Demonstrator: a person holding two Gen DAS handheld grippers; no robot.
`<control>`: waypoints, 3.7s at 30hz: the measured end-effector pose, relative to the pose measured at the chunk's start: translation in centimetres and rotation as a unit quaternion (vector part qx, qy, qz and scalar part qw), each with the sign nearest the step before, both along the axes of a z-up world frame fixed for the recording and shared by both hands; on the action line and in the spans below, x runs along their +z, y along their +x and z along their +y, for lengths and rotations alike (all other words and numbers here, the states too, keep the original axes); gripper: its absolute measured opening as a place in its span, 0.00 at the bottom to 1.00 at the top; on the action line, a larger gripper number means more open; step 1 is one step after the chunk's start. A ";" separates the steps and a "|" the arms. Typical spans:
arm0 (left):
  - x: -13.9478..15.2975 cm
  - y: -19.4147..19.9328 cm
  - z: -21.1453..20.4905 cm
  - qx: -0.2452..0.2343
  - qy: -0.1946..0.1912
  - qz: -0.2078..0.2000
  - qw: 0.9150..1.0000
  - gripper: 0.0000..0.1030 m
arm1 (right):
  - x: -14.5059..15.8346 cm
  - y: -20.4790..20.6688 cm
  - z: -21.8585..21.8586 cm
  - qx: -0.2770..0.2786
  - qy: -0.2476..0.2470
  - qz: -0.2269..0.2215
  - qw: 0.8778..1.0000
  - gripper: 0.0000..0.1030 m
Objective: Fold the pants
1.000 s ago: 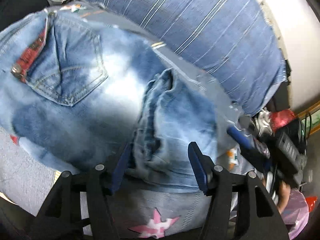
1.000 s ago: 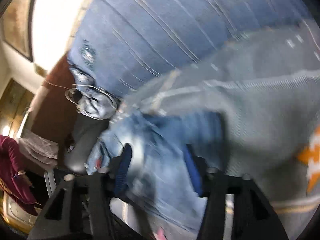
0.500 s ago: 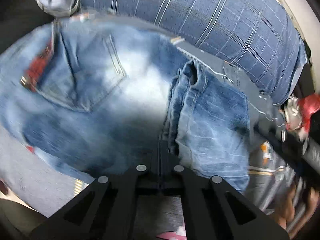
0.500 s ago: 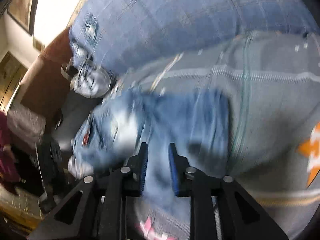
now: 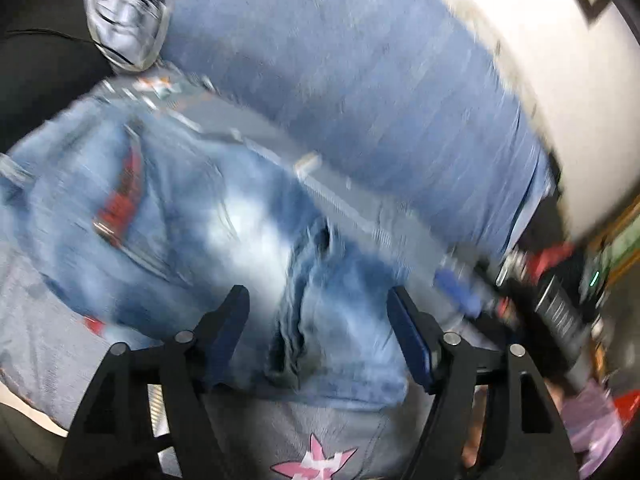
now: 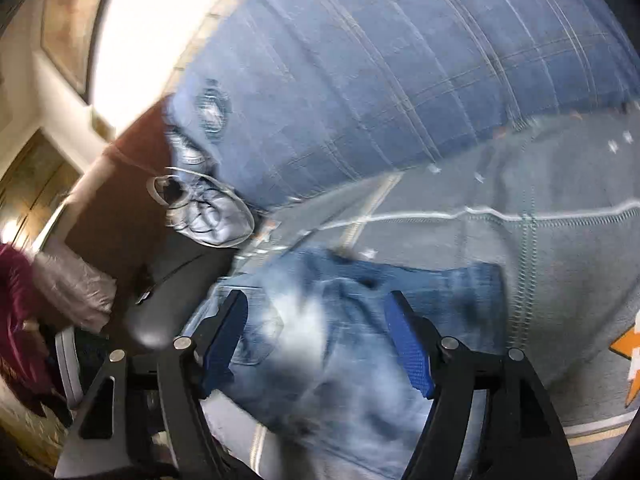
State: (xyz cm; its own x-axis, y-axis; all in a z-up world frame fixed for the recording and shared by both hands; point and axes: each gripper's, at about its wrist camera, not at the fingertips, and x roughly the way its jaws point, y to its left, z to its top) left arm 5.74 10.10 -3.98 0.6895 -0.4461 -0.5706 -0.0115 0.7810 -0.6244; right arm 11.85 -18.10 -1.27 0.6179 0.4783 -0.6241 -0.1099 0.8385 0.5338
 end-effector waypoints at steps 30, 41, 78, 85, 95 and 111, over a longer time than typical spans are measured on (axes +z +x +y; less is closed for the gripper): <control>-11.7 0.5 16.1 0.272 -0.237 0.146 0.921 0.68 | -4.7 0.3 8.3 0.084 0.022 0.059 0.994 0.70; -2.5 0.1 8.8 0.209 0.038 0.019 0.977 0.20 | -3.8 5.1 12.9 0.175 0.056 0.102 0.978 0.70; 2.8 -2.9 -11.3 -0.192 0.251 -0.183 0.931 0.24 | 1.0 2.2 1.1 0.123 0.059 0.100 0.986 0.24; -2.6 0.5 -16.1 -0.243 0.239 -0.079 0.937 0.34 | -8.5 0.3 -6.8 0.008 0.083 0.211 0.974 0.37; 1.5 -2.6 -14.0 -0.269 0.152 -0.134 0.941 0.83 | -2.4 -2.7 -8.8 -0.009 0.054 0.109 0.993 0.53; -1.1 3.3 -9.8 -0.213 0.093 0.007 0.973 0.81 | -1.4 -5.8 -4.5 0.045 -0.003 0.118 0.992 0.13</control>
State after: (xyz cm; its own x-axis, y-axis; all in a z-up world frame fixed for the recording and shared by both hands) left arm 9.03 0.28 -5.08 0.4568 -0.5772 -0.6769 0.3300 0.8166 -0.4735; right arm 6.06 -22.63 -2.71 0.4093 0.5209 -0.7491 -0.0562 0.8338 0.5491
